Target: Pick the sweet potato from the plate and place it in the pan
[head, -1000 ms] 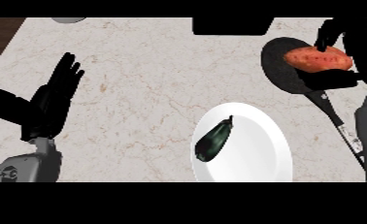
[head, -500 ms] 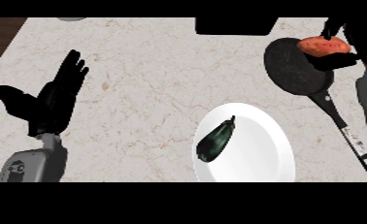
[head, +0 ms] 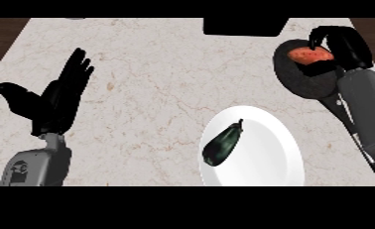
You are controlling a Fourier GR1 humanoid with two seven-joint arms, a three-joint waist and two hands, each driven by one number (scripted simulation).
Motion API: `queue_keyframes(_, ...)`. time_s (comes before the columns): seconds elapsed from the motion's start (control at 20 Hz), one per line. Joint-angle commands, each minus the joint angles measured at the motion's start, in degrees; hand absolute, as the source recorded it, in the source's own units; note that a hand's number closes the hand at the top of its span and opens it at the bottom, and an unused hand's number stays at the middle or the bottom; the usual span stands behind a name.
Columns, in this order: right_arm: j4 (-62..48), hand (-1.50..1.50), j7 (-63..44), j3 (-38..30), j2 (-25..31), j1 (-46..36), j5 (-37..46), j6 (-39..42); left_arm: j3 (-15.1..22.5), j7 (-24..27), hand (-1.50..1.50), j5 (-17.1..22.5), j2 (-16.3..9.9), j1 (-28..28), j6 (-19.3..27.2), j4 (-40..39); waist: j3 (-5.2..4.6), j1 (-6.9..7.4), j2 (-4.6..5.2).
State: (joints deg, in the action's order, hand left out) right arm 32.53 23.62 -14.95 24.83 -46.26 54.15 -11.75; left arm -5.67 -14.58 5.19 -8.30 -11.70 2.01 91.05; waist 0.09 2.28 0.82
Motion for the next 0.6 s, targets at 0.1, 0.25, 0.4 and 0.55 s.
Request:
queue_keyframes(0.1,-13.46,-1.50,-6.14,-3.41,1.50,-3.72,-0.20,0.40,-0.86,-1.30,0.00,1.88,-1.80,0.53,-2.36,1.85,0.06,1.26,0.40)
queue_keyframes(0.25,-18.06,-1.50,-2.18,-3.93,2.31,-5.37,-0.99,2.81,0.84,0.96,0.00,0.41,0.36,0.85,-1.35,0.73,0.09,1.26,0.59)
queue_keyframes(0.4,-19.56,-1.50,4.71,-5.96,1.80,-3.03,-3.48,1.65,-0.66,1.29,0.00,0.60,-0.25,0.25,-1.10,-1.53,0.10,0.49,0.42)
queue_keyframes(0.55,-19.32,-1.50,8.85,-10.24,3.24,-3.47,-8.03,2.70,1.11,2.03,0.00,-0.74,1.53,1.28,0.10,-0.46,0.13,0.37,0.35)
